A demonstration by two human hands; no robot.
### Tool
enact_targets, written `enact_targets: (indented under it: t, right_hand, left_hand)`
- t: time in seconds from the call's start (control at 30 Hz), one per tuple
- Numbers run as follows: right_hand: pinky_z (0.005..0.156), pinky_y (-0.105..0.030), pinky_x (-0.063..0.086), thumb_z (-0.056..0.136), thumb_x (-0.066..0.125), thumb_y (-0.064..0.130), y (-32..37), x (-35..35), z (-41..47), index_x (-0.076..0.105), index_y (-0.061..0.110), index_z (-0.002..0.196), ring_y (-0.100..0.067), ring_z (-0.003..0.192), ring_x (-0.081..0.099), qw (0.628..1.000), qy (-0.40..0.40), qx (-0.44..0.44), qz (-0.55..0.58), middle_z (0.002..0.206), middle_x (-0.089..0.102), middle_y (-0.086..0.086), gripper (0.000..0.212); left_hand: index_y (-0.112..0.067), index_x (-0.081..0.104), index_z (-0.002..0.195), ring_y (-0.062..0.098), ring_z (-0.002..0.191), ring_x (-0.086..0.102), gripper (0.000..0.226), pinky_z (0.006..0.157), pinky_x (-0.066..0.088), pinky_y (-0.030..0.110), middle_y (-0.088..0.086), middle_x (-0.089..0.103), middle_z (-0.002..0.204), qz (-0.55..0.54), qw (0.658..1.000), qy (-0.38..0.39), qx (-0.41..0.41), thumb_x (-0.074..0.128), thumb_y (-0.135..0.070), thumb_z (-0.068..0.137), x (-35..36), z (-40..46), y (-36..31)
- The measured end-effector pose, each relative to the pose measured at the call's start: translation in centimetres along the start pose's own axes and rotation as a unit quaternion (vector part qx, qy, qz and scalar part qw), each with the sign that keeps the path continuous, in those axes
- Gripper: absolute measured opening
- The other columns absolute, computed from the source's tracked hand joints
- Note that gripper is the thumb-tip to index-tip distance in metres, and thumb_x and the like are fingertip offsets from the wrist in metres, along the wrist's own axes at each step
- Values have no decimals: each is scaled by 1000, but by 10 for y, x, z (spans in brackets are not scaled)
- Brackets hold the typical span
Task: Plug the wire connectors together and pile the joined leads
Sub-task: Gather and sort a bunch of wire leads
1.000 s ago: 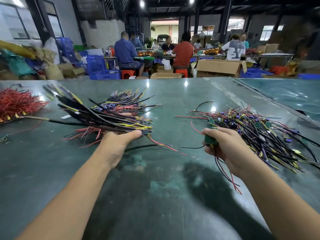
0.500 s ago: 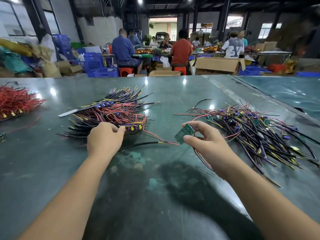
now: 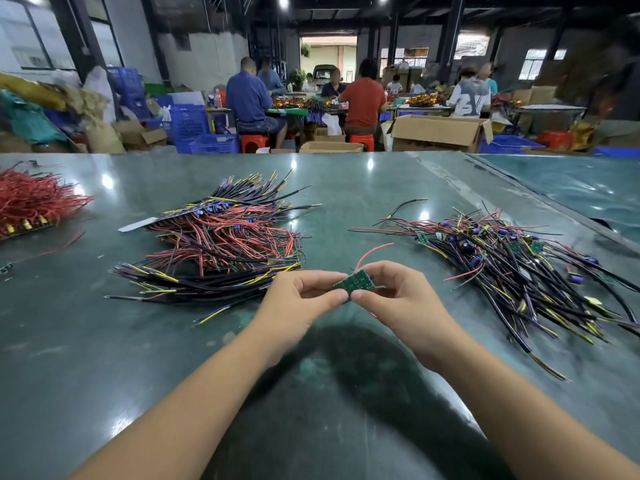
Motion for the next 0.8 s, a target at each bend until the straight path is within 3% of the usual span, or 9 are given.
enact_targets:
  t: [0.13, 0.3, 0.43, 0.57, 0.63, 0.7, 0.8]
  right_hand:
    - [54, -11, 37, 82, 68, 3, -6, -4, 1, 67, 17, 92, 2, 59, 55, 998, -27, 3, -51, 86, 71, 1, 17]
    - [77, -39, 54, 80, 70, 7, 7, -8, 0, 64, 23, 79, -19, 78, 67, 983, -87, -32, -156, 77, 72, 2, 18]
    - [78, -34, 52, 80, 69, 9, 17, -6, -4, 65, 25, 85, -14, 81, 67, 960, -134, -58, -238, 81, 71, 8, 17]
    - [76, -33, 49, 83, 68, 14, 19, -17, -6, 65, 25, 95, -19, 90, 64, 934, -188, -58, -299, 91, 71, 8, 17]
    - [81, -32, 43, 83, 67, 18, 18, -22, -4, 65, 29, 98, -21, 98, 58, 912, -180, -53, -364, 95, 70, 7, 18]
    - [83, -27, 26, 83, 67, 26, 13, -14, 0, 66, 33, 104, -20, 109, 45, 884, -123, -55, -447, 106, 65, 14, 23]
    - [78, -26, 11, 83, 62, 37, 2, 5, 1, 60, 43, 117, -16, 114, 24, 872, -48, -53, -484, 126, 44, 23, 35]
  left_hand:
    - [-13, 73, 93, 3, 77, 68, 29, 73, 50, 14, -5, 75, 84, -1, 1000, -22, -5, 69, 10, 77, 2, -1, 3]
    - [-21, 75, 83, 2, 74, 67, 28, 72, 52, 17, -5, 75, 80, 9, 998, -70, -2, 71, 6, 77, 0, 0, 5]
    - [-24, 76, 79, 6, 74, 66, 25, 81, 55, 30, -1, 75, 80, 29, 994, -102, -19, 73, 1, 77, -4, -2, 11]
    - [-19, 72, 80, 6, 66, 63, 22, 76, 54, 28, 0, 72, 74, 26, 985, -167, -28, 71, 3, 78, -24, -2, 15]
    - [-20, 70, 80, 6, 64, 62, 25, 72, 52, 25, -1, 70, 74, 19, 979, -202, -10, 69, 5, 79, -38, -3, 11]
    - [-23, 69, 81, 3, 67, 62, 28, 70, 50, 17, -5, 69, 77, 15, 972, -233, 27, 68, 5, 79, -51, -4, 1]
    - [-25, 68, 81, -2, 69, 62, 31, 68, 47, 10, -6, 69, 78, 7, 964, -251, 92, 68, 6, 79, -60, -5, -15]
Point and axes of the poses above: each hand's wrist, its own z-axis towards the middle knuckle, its own x-axis out of the palm, y = z × x, the point moved 10 cm from there along z, towards the middle knuckle
